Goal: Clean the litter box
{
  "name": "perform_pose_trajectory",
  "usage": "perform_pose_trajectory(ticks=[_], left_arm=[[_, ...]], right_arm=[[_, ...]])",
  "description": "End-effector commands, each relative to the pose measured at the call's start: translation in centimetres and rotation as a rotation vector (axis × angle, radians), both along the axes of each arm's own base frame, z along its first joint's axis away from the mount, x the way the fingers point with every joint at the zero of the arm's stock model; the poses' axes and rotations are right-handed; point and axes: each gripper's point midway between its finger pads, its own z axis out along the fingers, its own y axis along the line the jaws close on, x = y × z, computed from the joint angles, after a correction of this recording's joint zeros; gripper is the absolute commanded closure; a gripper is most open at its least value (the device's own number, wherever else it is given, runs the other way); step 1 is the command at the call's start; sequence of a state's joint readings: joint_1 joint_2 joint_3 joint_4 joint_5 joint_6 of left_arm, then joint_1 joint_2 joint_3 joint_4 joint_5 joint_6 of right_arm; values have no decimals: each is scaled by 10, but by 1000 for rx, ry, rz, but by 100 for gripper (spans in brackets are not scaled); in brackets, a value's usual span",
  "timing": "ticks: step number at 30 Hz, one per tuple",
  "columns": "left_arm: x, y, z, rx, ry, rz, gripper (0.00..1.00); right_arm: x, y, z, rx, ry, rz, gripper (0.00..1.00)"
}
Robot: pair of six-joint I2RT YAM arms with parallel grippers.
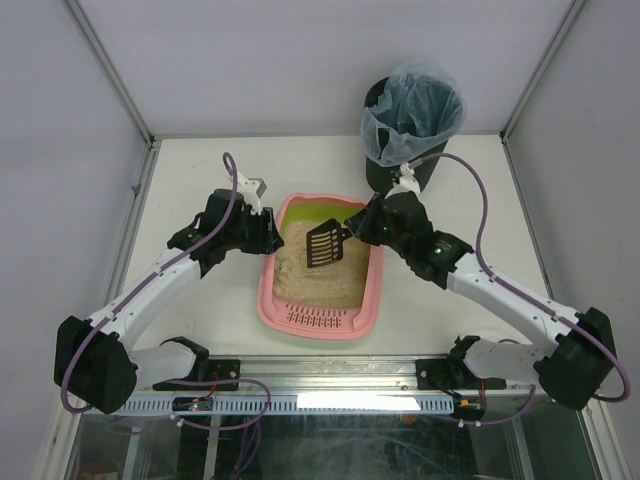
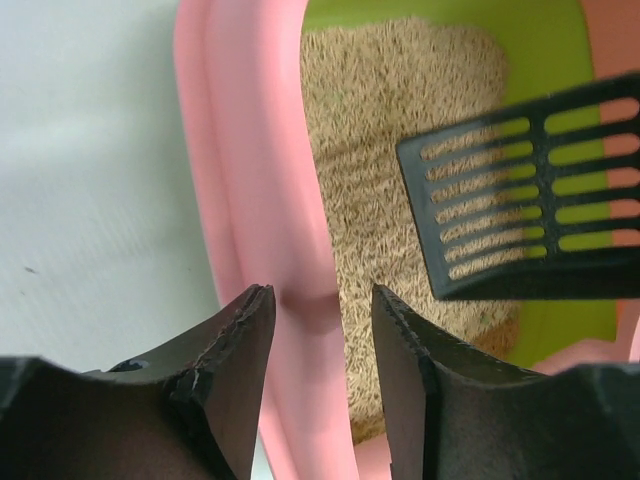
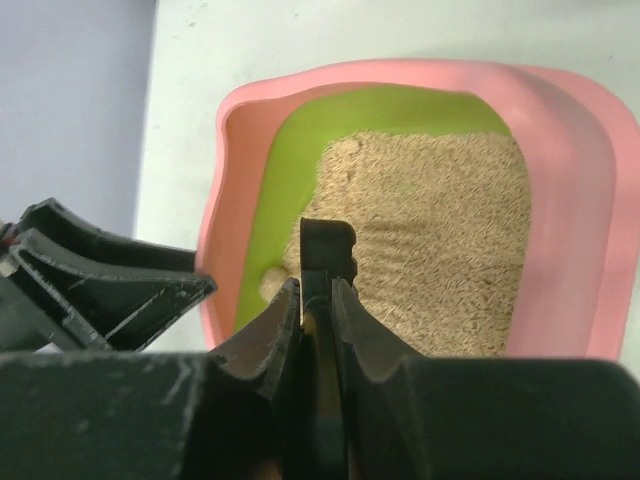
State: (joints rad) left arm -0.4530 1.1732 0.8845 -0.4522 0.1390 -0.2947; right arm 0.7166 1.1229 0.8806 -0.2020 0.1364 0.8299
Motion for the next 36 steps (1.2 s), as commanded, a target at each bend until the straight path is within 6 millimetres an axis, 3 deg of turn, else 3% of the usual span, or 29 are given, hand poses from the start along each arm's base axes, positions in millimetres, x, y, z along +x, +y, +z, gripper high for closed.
perform_pose_trajectory(ticks=[1,6,10,17,22,26,36], left_arm=[[-15,-12,0,-63,35,-44,56],[-18,-9,-17,-23,82,-26,59],[-20,-9,-26,6,109,-24,63],[-27,-26,-33,33,118,-80,69],[-30,-34,-36,42,119,-95,70],[-31,-34,-37,48,116,-96,71],[-29,-33,-40,61,111,-90,71]], right_arm=[[23,-7,14,-257,-132,-124,100],[33,15,-9,-431,-133,-131,100],[30,36,-38,-470,-64,-67,100],[-5,96,-84,-185,122,131,100],[-22,127,-99,17,236,197,100],[-17,122,-90,91,223,152,100],[11,75,-47,237,105,18,100]])
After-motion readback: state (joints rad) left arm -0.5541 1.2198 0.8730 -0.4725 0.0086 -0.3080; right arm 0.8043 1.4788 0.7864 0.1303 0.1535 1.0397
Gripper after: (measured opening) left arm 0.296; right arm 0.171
